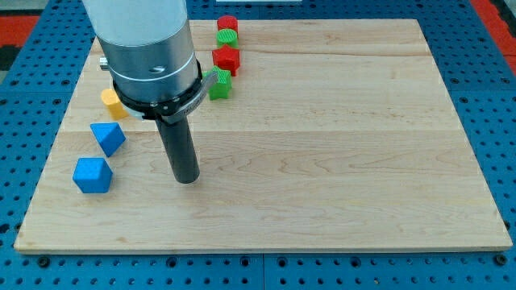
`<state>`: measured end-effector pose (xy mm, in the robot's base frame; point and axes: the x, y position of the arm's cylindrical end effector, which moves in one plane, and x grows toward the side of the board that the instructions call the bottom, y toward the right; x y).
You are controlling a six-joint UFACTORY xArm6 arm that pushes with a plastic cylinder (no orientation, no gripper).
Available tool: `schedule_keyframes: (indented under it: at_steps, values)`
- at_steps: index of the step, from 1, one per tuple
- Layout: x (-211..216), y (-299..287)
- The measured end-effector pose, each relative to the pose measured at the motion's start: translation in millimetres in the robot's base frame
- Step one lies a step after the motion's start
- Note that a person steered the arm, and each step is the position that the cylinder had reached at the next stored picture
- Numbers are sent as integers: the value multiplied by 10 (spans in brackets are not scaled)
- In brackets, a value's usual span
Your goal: Push the blue cube into yellow heart
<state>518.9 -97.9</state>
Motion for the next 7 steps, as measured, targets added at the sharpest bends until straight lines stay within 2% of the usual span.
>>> schedule_keyframes:
  at_steps: [2, 3, 4, 6, 7]
  values:
    - [-157, 21]
    - [-89, 234]
    - [288, 198]
    - [610, -553]
    - [499, -817]
